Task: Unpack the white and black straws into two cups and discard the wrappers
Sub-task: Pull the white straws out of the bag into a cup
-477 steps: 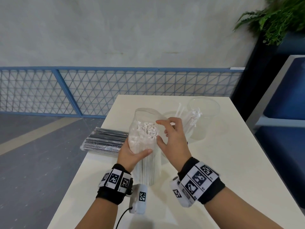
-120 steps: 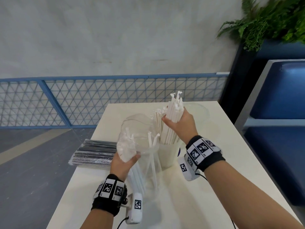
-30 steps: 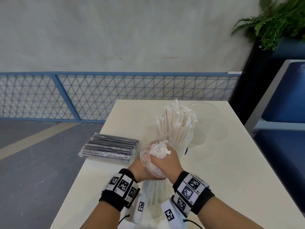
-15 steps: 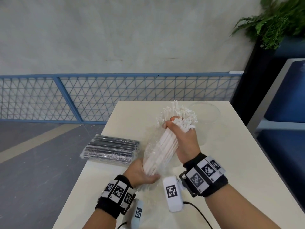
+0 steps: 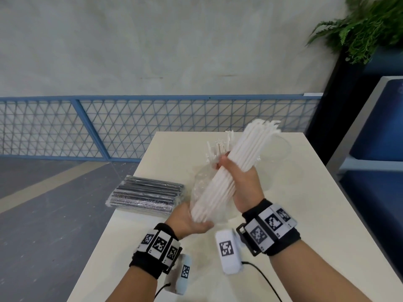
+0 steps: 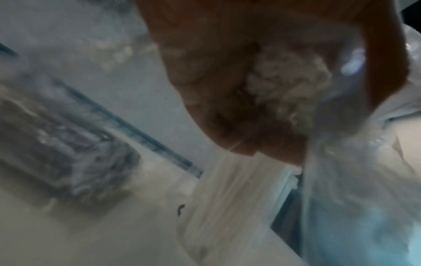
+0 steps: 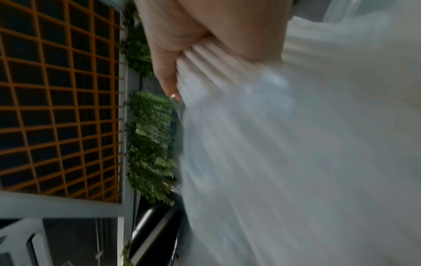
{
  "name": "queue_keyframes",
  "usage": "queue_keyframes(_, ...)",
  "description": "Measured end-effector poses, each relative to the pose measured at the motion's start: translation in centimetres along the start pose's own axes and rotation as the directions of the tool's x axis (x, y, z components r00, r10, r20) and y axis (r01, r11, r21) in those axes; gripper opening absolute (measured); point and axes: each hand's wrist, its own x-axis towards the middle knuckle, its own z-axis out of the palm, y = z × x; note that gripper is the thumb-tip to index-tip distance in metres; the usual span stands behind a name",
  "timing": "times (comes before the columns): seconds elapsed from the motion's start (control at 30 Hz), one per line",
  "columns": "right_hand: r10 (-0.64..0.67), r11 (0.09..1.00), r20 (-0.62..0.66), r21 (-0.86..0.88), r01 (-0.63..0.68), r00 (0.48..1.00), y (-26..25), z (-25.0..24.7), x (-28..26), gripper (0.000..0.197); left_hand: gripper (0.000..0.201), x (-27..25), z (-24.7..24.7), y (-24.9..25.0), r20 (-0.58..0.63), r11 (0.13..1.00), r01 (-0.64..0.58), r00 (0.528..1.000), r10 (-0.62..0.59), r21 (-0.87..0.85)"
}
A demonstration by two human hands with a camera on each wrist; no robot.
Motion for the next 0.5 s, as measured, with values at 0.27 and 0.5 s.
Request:
queue_keyframes(0.27,-0.353,0.921,-0.074,-0.204,0.333,0.933,-4.6,0.0,2.1,0.009,0.024,0.1,-2.2,-2.4,-0.278,0.991,0.012,0.959,-0.048,-0.132)
queue_keyframes(0.5,-0.241,0.865,0.05,-0.442,0.238,0.969,-0.1,0.5,2.2,0.02,0.022,0.3,-1.8,-2.0,-0.349,0.956,-0.076,0.936,-0.03,-0.285)
